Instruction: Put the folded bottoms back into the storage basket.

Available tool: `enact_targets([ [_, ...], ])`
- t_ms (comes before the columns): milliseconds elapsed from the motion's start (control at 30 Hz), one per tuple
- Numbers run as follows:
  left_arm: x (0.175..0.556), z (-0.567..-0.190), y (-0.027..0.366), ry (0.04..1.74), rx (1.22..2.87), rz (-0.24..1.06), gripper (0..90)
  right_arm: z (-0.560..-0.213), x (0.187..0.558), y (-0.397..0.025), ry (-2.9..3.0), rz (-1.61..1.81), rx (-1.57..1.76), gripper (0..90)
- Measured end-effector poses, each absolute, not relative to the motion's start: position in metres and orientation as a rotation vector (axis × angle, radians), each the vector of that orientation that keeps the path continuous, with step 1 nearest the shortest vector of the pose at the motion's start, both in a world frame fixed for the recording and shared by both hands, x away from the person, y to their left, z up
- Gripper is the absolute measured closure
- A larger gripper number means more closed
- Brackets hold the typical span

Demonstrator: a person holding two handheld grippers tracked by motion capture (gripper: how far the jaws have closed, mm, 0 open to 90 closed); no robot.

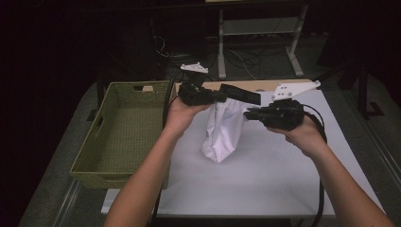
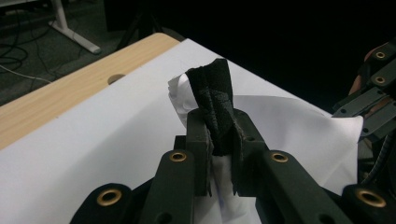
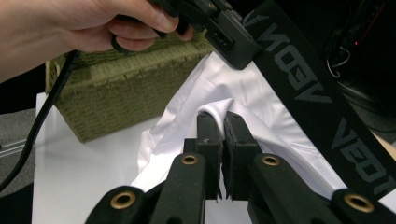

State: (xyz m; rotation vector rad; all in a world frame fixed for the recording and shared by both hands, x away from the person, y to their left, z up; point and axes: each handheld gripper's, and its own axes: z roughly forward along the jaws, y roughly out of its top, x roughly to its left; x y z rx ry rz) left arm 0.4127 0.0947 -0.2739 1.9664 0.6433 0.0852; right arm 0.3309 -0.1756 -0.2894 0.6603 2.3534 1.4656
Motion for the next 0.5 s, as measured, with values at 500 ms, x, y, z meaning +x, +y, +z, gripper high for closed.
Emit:
enact_targets([
  [500, 0.410, -0.244, 0.148, 0.663, 1.911, 0.151, 79.0, -0.258, 0.341, -0.135, 2.356, 1.502, 0.557, 85.3],
])
